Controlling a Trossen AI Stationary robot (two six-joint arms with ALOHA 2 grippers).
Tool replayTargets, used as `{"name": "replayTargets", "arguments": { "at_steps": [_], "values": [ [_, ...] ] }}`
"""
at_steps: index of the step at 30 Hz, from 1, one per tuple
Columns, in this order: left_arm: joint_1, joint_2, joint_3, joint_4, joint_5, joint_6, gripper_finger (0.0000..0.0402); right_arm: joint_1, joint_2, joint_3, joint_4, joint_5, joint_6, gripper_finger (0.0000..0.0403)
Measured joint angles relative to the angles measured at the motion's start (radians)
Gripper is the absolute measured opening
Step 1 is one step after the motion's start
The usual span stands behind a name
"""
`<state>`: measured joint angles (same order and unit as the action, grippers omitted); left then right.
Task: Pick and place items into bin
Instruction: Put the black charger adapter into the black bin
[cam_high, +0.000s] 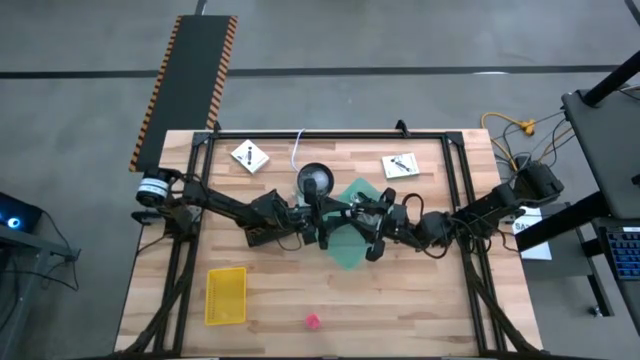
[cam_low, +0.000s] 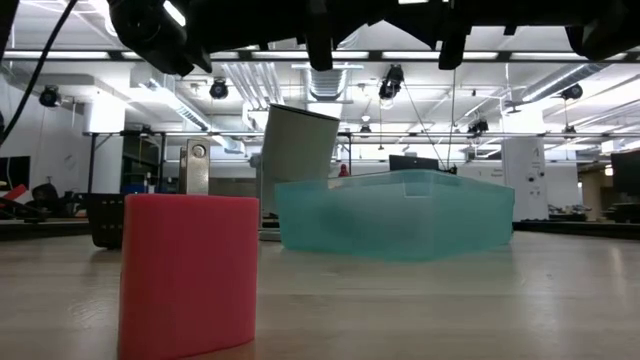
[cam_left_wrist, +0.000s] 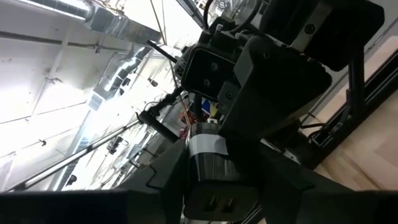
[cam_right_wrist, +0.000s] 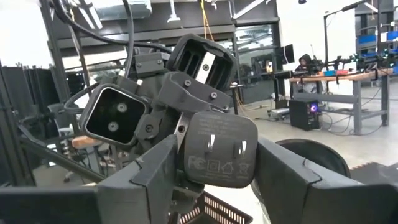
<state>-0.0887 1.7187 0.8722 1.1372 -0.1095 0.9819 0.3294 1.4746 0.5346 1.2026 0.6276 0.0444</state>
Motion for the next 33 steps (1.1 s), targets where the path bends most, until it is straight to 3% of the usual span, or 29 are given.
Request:
{"name": "replayTargets", "arguments": {
  "at_steps": [4,9,15,20,26,33],
  "values": [
    [-0.001,0.000,0.000,0.004,-0.020,0.000,0.0135,0.000,-0.009,0.000,-0.003,-0.001,-0.001,0.0197],
    [-0.007,-0.003,-0.006,0.006,-0.122,0.032,0.0135,0.000,-0.039,0.000,-0.041,0.007,-0.027,0.0199],
    [-0.038,-0.008,-0.016,-0.009,-0.181,0.051,0.0134,0.011,-0.107,-0.001,-0.207,0.003,0.019,0.0200],
    [-0.069,-0.014,-0.020,-0.051,-0.317,0.129,0.0134,0.042,-0.165,-0.001,-0.333,0.003,0.062,0.0200],
    [-0.077,-0.056,-0.053,-0.180,-0.439,0.115,0.0134,0.080,-0.211,-0.005,-0.372,-0.008,0.017,0.0201],
    [-0.118,-0.209,-0.143,-0.403,-0.533,-0.021,0.0133,0.099,-0.214,-0.008,-0.409,-0.003,-0.004,0.0201]
  ]
}}
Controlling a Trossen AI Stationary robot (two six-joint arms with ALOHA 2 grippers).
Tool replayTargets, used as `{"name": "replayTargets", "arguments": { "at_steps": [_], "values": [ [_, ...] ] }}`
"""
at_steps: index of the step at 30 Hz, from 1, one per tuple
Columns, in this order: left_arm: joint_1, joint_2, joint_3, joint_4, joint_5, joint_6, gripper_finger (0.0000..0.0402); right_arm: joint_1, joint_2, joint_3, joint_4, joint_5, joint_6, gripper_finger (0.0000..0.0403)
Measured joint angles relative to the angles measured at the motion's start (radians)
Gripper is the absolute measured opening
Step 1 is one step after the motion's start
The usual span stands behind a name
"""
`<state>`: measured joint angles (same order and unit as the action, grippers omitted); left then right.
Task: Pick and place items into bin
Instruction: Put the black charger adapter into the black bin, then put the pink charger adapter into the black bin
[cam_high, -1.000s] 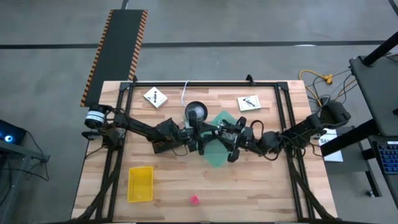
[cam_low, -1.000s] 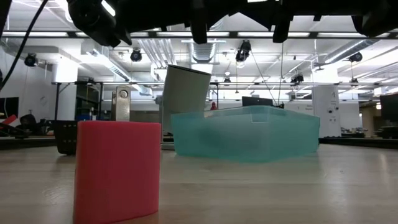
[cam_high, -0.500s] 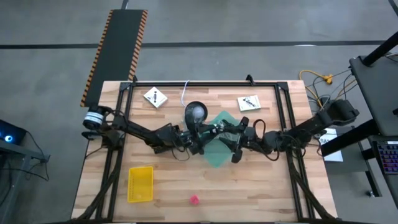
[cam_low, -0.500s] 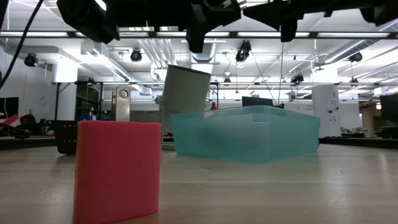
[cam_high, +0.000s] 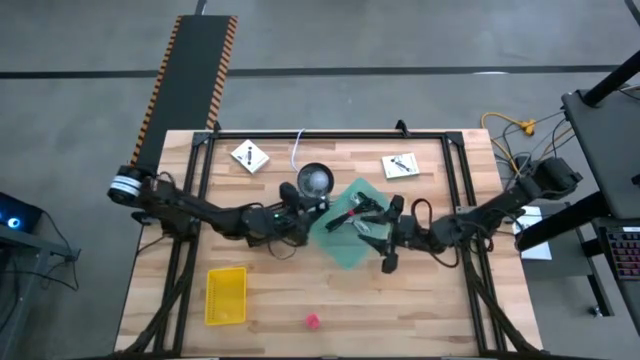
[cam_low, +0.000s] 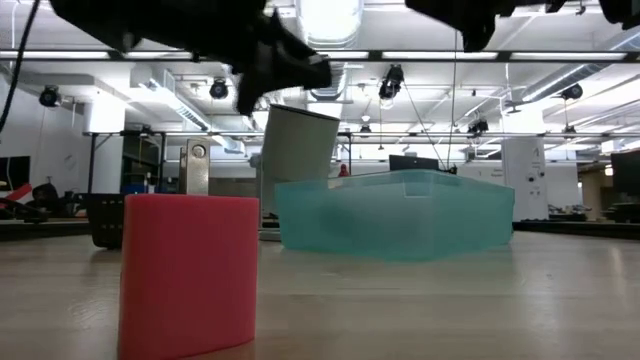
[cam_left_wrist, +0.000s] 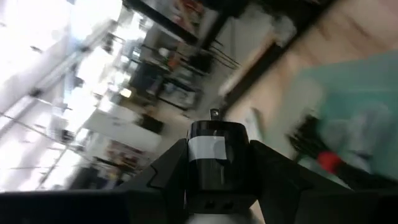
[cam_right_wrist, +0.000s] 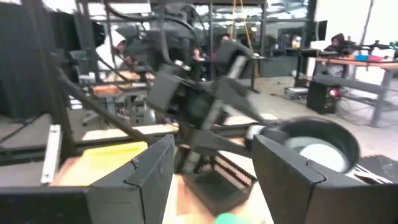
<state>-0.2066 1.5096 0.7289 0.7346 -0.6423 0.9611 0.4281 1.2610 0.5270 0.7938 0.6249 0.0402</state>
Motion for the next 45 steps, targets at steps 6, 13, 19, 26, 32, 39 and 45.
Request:
{"name": "replayTargets", "arguments": {
  "at_steps": [6,13,19,26,32,39,45],
  "values": [
    [-0.044,-0.171,-0.029,-0.410,0.004,-0.247,0.0133,-0.002,0.004,-0.003,-0.031,0.036,0.002,0.0201],
    [-0.077,-0.321,-0.032,-0.778,-0.010,-0.467,0.0133,-0.002,0.004,-0.005,-0.125,0.057,0.045,0.0201],
    [-0.088,-0.392,-0.032,-1.016,0.022,-0.623,0.0133,-0.003,0.004,-0.005,-0.194,0.058,0.086,0.0201],
    [-0.088,-0.383,-0.034,-1.153,0.163,-0.791,0.0133,-0.003,0.004,-0.020,-0.274,0.058,0.157,0.0201],
    [-0.087,-0.335,-0.034,-1.207,0.165,-0.802,0.0133,-0.003,0.004,-0.062,-0.291,0.058,0.236,0.0201],
    [-0.087,-0.282,-0.031,-1.241,0.137,-0.853,0.0144,-0.003,0.005,-0.071,-0.290,0.059,0.241,0.0201],
    [-0.085,-0.260,-0.020,-1.240,0.113,-0.854,0.0236,-0.003,0.005,-0.074,-0.290,0.058,0.242,0.0201]
  ]
}}
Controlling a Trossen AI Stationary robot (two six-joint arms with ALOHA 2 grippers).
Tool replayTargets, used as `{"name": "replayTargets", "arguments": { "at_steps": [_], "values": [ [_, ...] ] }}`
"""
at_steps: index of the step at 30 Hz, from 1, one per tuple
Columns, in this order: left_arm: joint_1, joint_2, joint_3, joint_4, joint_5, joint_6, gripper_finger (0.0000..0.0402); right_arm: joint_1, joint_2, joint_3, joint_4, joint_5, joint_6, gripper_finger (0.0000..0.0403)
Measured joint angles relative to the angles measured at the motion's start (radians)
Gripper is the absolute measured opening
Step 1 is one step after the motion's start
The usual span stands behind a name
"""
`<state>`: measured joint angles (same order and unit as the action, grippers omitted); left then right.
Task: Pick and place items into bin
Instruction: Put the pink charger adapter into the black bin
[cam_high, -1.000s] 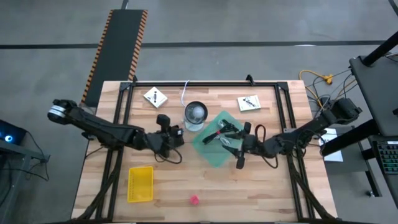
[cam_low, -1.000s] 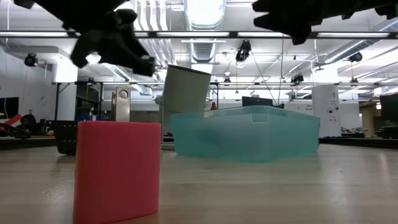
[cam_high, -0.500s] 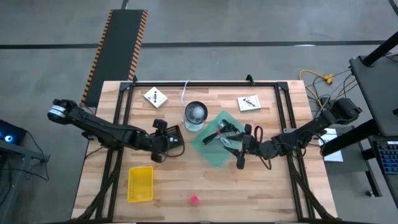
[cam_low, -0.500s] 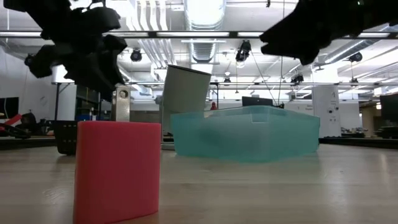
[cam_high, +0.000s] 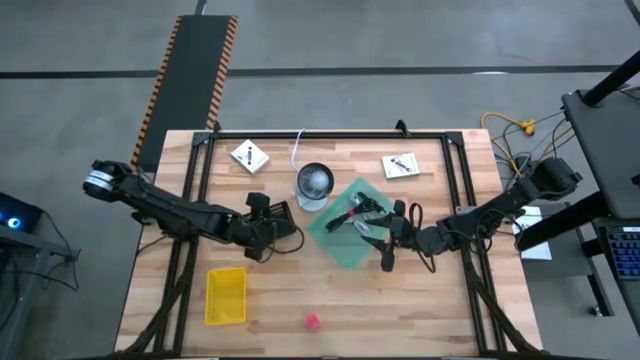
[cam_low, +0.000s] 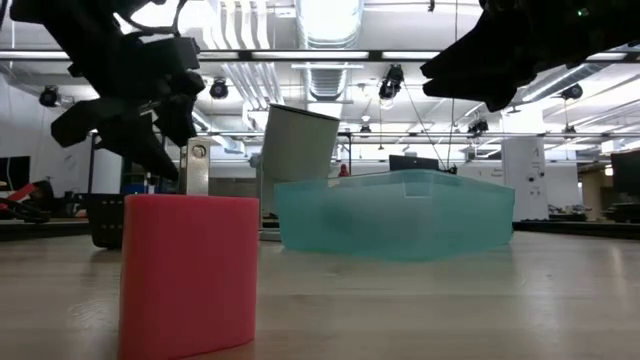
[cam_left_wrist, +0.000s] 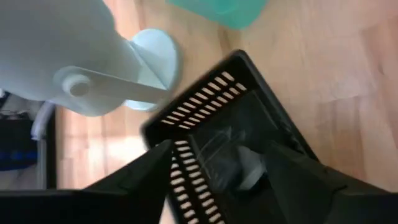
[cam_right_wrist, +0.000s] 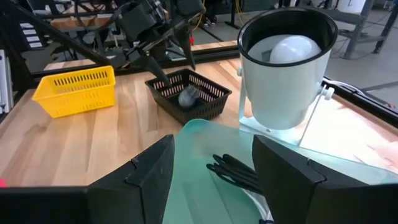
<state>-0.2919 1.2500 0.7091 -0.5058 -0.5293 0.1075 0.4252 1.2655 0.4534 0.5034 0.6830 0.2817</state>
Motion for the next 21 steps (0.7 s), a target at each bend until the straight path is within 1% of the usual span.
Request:
{"name": "replayTargets", "arguments": {
  "at_steps": [2,5,8,9,11,18,21],
  "values": [
    [0.000,-0.001,0.013,0.002,-0.013,0.000,0.0254,0.000,0.000,-0.001,-0.001,0.000,0.000,0.0201],
    [0.000,-0.002,0.037,0.010,-0.026,0.000,0.0265,0.000,0.000,-0.002,-0.001,0.000,0.000,0.0201],
    [-0.003,-0.003,0.054,0.078,-0.019,0.000,0.0267,0.000,0.000,-0.002,-0.001,0.000,0.000,0.0201],
    [-0.004,-0.003,0.058,0.115,0.004,0.001,0.0267,0.000,0.000,-0.002,-0.002,0.000,0.000,0.0201],
    [-0.004,-0.003,0.061,0.189,0.081,0.003,0.0268,0.000,0.000,-0.002,-0.002,0.000,-0.001,0.0201],
    [-0.004,-0.002,0.051,0.421,0.496,0.006,0.0269,0.000,0.000,-0.003,-0.002,0.000,-0.005,0.0201],
    [-0.007,0.016,0.032,0.542,0.618,0.003,0.0269,0.000,0.000,-0.003,-0.002,0.000,-0.005,0.0201]
  ]
}}
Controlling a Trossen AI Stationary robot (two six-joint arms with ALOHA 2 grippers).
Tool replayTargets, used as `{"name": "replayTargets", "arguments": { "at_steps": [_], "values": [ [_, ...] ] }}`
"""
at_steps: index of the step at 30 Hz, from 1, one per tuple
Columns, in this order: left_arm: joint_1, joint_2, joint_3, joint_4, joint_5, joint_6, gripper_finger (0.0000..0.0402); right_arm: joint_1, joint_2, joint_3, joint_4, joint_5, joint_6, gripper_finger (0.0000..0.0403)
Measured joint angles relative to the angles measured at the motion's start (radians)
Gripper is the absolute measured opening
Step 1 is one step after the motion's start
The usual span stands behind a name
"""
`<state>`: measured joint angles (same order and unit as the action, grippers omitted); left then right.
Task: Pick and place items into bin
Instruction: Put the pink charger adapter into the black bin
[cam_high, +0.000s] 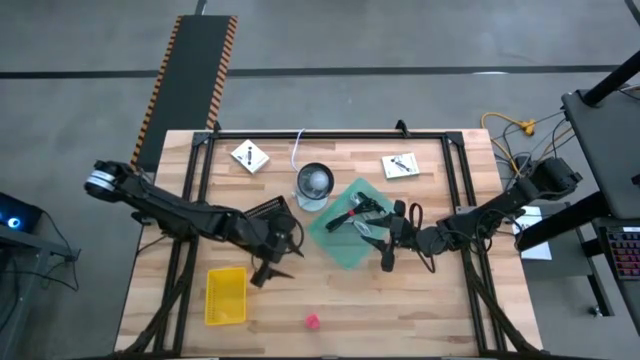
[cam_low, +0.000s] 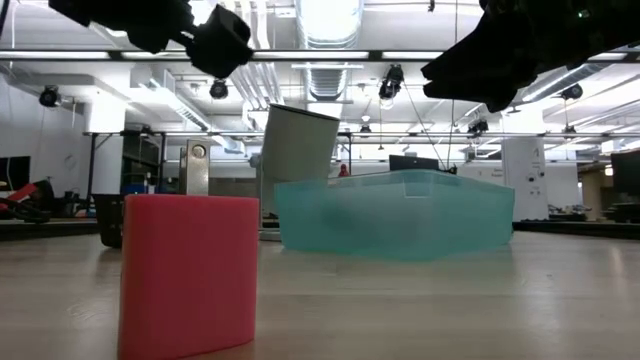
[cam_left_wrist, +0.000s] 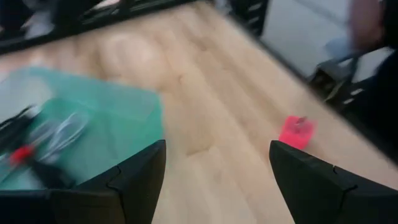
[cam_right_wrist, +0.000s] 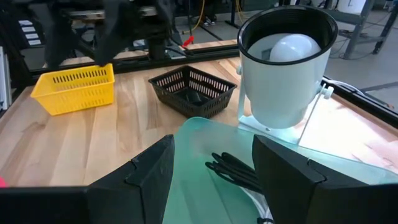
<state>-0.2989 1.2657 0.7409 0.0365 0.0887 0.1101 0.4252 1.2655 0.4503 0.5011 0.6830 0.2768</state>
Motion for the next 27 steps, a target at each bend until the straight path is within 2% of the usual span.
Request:
{"name": "replayTargets", "arguments": {
  "at_steps": [4,12,15,20,27],
  "values": [
    [-0.018,0.060,-0.016,0.100,0.040,0.001,0.0269,0.000,0.000,0.000,-0.004,0.000,0.000,0.0201],
    [-0.058,0.219,0.002,0.130,0.042,0.000,0.0270,0.000,0.000,0.000,-0.005,0.000,0.000,0.0201],
    [-0.082,0.270,0.003,0.188,0.048,-0.001,0.0270,0.000,0.000,0.000,-0.004,0.000,-0.011,0.0201],
    [-0.117,0.318,0.003,0.267,0.115,0.000,0.0270,0.000,0.000,0.000,-0.004,0.000,-0.026,0.0201],
    [-0.138,0.372,-0.001,0.415,0.116,0.001,0.0270,0.000,0.000,0.000,-0.003,0.000,-0.045,0.0201]
  ]
}}
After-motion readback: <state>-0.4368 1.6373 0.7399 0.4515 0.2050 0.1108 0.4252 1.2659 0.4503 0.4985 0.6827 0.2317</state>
